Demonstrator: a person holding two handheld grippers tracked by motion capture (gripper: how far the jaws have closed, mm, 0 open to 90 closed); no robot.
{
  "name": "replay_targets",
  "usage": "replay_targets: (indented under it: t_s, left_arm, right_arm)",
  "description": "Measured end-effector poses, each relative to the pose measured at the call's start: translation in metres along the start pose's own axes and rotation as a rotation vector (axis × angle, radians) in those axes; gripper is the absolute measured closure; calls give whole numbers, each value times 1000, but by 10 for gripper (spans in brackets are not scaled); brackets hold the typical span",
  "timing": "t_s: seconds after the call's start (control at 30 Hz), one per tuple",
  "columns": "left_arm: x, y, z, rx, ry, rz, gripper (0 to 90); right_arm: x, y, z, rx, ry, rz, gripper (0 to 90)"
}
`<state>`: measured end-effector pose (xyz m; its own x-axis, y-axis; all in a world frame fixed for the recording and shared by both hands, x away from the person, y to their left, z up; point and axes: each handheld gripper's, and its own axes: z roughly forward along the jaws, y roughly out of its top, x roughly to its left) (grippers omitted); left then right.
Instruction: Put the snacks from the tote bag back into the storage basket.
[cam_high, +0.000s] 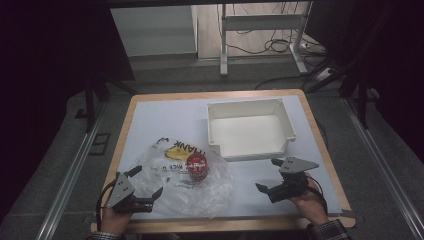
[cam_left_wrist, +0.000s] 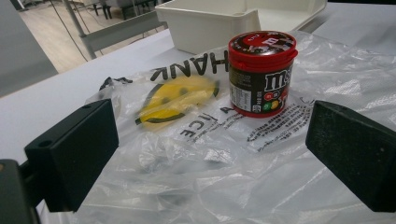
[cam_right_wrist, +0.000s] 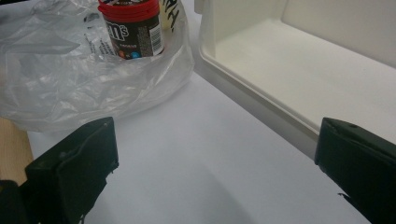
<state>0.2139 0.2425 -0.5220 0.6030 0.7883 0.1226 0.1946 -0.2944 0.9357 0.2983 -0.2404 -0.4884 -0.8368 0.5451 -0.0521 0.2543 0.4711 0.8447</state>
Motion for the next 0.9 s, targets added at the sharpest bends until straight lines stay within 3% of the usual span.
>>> replay_targets:
  t_s: [0.5, 0.9]
  left_arm:
    - [0, 0, 0, 1, 1, 1, 24]
    - [0, 0, 1, 5, 0, 3, 23]
  right_arm:
    - [6, 8, 9, 18, 54, -3, 0]
    - [6, 11, 15, 41, 43, 23, 0]
